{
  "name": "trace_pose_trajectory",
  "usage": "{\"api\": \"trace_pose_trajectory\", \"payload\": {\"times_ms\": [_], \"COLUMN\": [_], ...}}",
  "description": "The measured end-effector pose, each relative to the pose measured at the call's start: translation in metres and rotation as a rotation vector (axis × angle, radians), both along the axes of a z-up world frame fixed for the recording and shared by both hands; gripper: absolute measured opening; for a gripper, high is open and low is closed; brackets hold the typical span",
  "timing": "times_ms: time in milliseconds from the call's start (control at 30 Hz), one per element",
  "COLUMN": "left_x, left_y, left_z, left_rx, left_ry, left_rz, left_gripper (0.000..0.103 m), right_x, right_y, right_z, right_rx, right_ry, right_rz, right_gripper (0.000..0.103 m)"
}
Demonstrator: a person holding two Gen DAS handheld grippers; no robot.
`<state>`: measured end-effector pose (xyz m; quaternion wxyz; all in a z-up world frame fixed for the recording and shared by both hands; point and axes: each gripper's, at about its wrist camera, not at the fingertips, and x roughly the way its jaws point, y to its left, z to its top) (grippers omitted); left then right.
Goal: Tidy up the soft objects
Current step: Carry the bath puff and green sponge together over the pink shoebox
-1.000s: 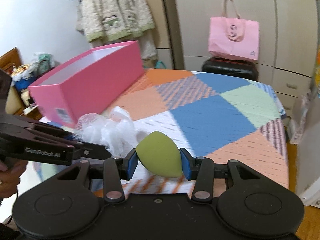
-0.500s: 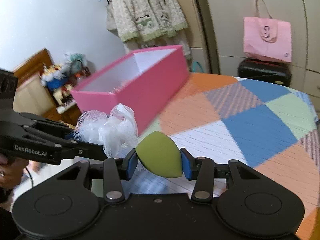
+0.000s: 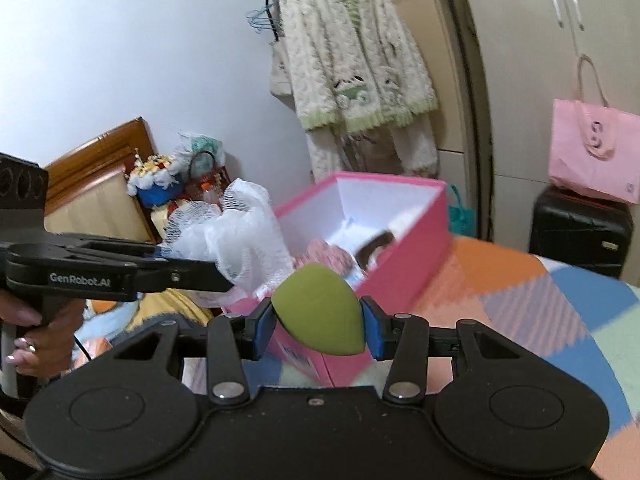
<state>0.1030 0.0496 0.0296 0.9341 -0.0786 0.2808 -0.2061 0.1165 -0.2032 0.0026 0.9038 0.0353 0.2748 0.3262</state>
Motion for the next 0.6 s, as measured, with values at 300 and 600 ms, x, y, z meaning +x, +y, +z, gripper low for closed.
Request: {"api": "trace_pose_trajectory", "payload": {"times_ms": [300, 600], "left_x": [0.075, 0.133], "left_y": [0.027, 0.031], "left_z": [-0.026, -0.053], "left_rx": [-0.08, 0.052], "left_ry": [0.065, 0.202], "left_rz": [0.065, 0.079], "left_gripper": [0.028, 0.028], "right_x": [0.059, 0.13], "right_y": [0.045, 0.076], "right_z": [0.001, -0.017], "right_rx": [-0.096, -0.196], "right_ry": [-0.077, 0.035], "right_rz": [-0.023, 0.026], "right_gripper": [0.051, 0.051]}}
